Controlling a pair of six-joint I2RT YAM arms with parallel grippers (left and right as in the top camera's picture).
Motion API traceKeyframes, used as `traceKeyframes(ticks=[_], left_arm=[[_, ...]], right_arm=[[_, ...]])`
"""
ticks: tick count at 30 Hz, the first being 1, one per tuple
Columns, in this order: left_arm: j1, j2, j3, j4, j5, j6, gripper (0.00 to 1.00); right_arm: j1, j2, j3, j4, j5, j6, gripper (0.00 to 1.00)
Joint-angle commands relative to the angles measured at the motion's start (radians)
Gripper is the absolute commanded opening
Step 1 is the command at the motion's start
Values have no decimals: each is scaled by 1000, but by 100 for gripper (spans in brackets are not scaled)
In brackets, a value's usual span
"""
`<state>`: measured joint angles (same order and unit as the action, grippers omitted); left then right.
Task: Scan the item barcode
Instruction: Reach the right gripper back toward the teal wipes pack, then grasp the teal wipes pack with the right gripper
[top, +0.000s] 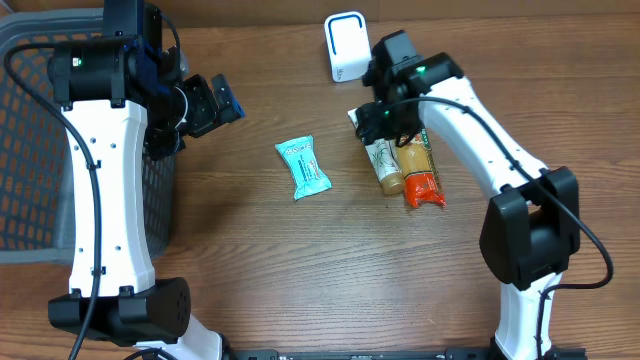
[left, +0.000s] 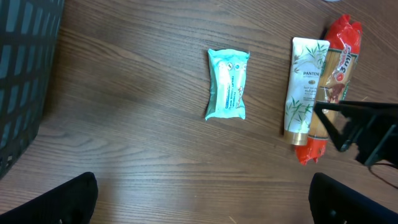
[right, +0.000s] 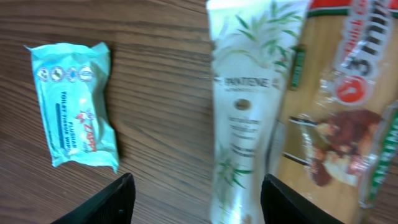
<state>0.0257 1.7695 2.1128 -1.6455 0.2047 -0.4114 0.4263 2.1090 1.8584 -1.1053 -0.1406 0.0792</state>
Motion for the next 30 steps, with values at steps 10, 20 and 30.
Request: traceKeyframes(ticks=[10, 20, 30], left_arm=[[-6, -3, -3, 0, -5, 19, 100], [-6, -3, -3, 0, -5, 19, 100], [-6, -3, -3, 1, -5, 19, 99]], right_arm=[[123, 55, -1, 137, -108, 339, 59], [210, 159, -1, 214, -35, 336, 67], [221, 212, -7, 241, -47, 344, 55]])
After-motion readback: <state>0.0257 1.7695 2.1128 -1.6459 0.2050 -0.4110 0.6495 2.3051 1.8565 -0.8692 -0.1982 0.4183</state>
